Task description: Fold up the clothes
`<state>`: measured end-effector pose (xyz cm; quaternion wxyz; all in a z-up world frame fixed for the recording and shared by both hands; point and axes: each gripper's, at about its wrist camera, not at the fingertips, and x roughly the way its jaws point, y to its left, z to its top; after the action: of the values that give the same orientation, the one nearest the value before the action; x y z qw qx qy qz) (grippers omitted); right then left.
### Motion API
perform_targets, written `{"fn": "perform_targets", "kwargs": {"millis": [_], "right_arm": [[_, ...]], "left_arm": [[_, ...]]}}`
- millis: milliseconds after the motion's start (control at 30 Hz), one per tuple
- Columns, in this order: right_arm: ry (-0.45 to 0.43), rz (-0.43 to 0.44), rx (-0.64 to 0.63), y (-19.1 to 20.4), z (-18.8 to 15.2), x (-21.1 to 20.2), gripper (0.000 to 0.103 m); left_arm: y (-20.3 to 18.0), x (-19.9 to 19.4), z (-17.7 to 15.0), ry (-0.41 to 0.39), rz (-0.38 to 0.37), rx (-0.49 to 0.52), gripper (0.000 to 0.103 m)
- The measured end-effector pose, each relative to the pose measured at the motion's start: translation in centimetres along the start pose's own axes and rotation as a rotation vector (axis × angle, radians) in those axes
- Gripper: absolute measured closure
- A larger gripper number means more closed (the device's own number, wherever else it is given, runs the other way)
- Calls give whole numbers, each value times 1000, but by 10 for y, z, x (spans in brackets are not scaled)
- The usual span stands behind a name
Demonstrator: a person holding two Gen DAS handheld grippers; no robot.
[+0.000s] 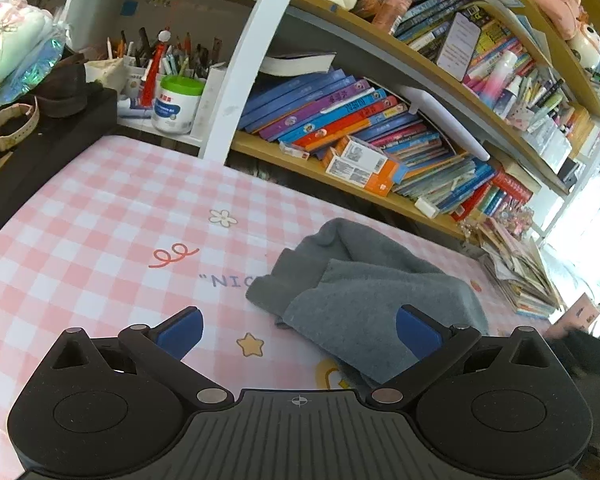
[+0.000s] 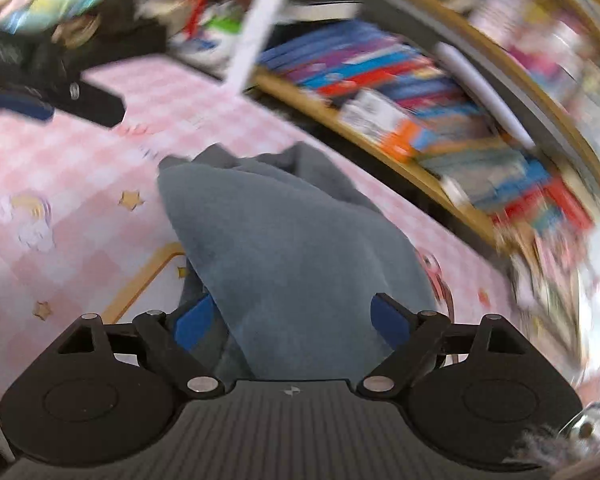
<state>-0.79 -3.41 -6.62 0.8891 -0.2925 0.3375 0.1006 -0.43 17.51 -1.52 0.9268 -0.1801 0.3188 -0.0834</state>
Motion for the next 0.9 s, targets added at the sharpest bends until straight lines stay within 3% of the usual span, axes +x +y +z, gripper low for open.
{"fn": "perform_targets", "kwargs": {"millis": [233,300,333,367,467,633,733,800,867,900], "right_arm": [[81,-25,-248,21,28,61,14],[120,-7,-216,11,31,74,35],[147,35,-147,1,34,80,64],[172,81,-55,-11,37,85,74],[187,201,236,-46,49,83,82],[-35,372,641,-104,66,36,84],[-173,343,915,-150,40,-1,84],[-231,290,1078,-175,5,-24,80],[-166,214,1120,-180,-36,-29,49],[-109,179,1129,-179,-55,-28,45]], "left_arm": [[5,-6,-8,39,19,20,0],[8,-8,-10,55,34,20,0],[11,-10,-11,60,40,17,0],[14,-11,-12,64,46,14,0],[18,-12,-13,70,50,2,0],[4,-2,-12,92,15,42,0],[-9,5,-12,105,-16,94,0],[-14,11,-12,114,-26,111,0],[-17,17,-13,125,-31,115,0],[-17,21,-14,130,-31,108,0]]}}
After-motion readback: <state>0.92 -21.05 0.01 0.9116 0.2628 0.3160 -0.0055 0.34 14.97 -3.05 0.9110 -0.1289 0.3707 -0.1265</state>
